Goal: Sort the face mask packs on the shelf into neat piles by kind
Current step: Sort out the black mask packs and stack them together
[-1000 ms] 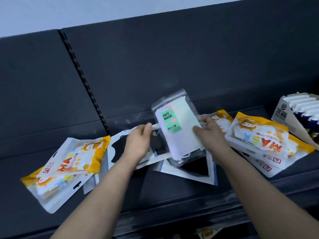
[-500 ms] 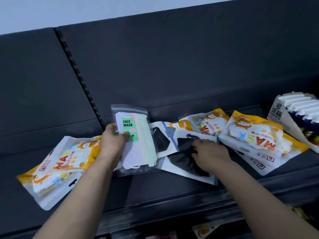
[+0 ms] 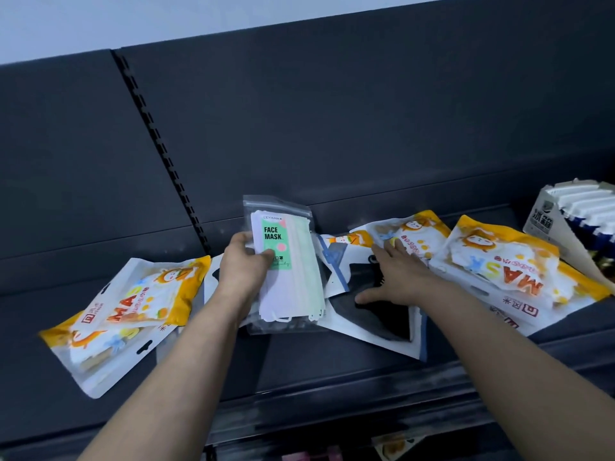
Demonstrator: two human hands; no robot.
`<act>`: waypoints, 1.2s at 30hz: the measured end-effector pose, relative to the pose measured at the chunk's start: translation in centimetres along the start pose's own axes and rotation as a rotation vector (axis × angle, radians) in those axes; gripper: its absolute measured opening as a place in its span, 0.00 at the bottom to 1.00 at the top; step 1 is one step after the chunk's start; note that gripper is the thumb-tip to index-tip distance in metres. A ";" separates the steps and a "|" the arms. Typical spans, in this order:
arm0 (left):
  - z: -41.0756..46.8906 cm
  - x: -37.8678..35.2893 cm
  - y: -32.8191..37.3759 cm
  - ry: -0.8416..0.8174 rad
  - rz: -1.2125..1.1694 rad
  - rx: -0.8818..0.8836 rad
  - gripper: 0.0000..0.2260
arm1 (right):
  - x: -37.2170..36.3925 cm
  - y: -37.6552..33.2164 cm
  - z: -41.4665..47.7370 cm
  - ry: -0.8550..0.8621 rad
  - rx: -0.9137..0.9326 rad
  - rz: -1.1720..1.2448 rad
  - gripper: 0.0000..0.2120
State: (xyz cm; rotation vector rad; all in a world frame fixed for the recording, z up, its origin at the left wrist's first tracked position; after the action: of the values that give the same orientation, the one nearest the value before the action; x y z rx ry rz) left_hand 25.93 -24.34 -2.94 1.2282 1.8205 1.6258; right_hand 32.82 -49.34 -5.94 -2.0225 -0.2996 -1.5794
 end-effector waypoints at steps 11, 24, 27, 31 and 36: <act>0.1 -0.3 0.7 0.017 -0.061 -0.033 0.09 | 6.1 4.8 1.1 0.438 -0.274 0.051 0.18; -0.8 9.2 0.3 0.284 -0.170 -0.112 0.14 | 7.4 -6.0 1.9 0.890 -0.046 0.800 0.17; -1.6 14.9 -1.4 0.368 -0.171 -0.084 0.18 | 3.9 -13.2 4.2 0.684 0.068 0.854 0.17; -3.0 24.7 -4.7 0.513 -0.135 -0.045 0.19 | -0.8 -22.7 5.7 0.534 0.120 0.974 0.22; -5.1 37.4 -9.2 0.672 -0.098 0.043 0.16 | -5.0 -33.8 6.5 0.417 0.126 0.976 0.18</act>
State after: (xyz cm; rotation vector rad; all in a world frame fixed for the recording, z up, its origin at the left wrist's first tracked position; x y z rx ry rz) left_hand -0.97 3.68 -1.11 0.6164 2.2546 2.1135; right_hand 20.12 -17.15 -2.08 -1.3243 0.6400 -1.2177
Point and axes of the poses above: each hand's wrist, its own z-axis towards the middle knuckle, its own x-axis out of the back of the hand, y = z × x, the point moved 5 cm from there along z, towards the middle knuckle, and after that the axes turned 11 degrees about x, right-handed, at the moved point
